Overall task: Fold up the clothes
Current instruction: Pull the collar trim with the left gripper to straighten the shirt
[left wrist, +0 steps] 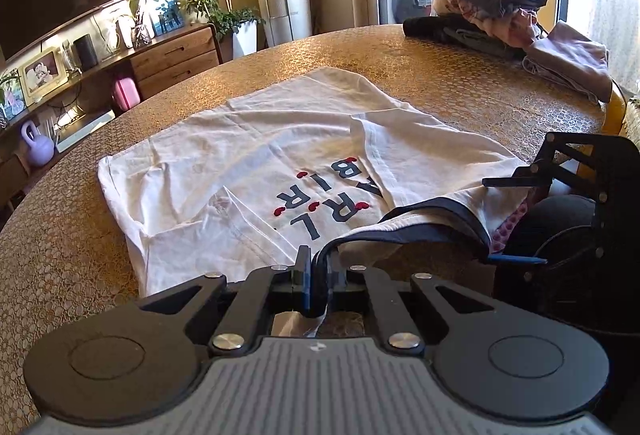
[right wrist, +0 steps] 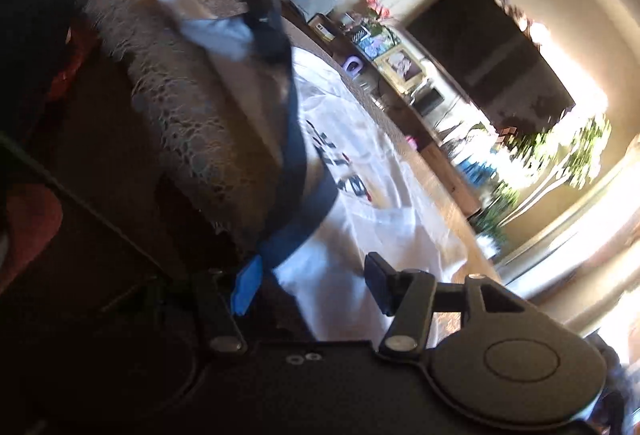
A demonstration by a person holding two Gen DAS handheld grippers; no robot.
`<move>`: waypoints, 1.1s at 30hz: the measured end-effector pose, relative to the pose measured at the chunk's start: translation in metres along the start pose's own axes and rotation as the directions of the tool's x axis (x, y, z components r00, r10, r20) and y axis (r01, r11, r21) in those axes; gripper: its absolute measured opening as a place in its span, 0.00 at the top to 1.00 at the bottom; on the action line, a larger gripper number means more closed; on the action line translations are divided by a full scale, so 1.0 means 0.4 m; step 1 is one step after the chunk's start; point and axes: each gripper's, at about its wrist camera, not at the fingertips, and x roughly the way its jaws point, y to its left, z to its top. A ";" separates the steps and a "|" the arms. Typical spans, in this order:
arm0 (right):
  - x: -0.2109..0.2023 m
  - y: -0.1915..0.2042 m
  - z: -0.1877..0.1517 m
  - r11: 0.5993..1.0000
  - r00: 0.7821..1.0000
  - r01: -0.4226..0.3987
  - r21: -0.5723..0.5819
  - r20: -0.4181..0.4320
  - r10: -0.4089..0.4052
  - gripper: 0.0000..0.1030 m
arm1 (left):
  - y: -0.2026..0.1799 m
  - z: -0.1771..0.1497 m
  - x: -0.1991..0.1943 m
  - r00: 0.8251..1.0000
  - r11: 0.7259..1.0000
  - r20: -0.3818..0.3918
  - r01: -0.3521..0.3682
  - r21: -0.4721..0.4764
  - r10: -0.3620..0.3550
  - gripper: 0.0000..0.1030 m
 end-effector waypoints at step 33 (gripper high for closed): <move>-0.076 -0.126 0.016 0.956 0.994 -0.109 0.272 0.022 0.107 0.00 | -0.047 -0.069 -0.057 0.999 0.999 -0.017 0.030 0.031 -0.029 0.94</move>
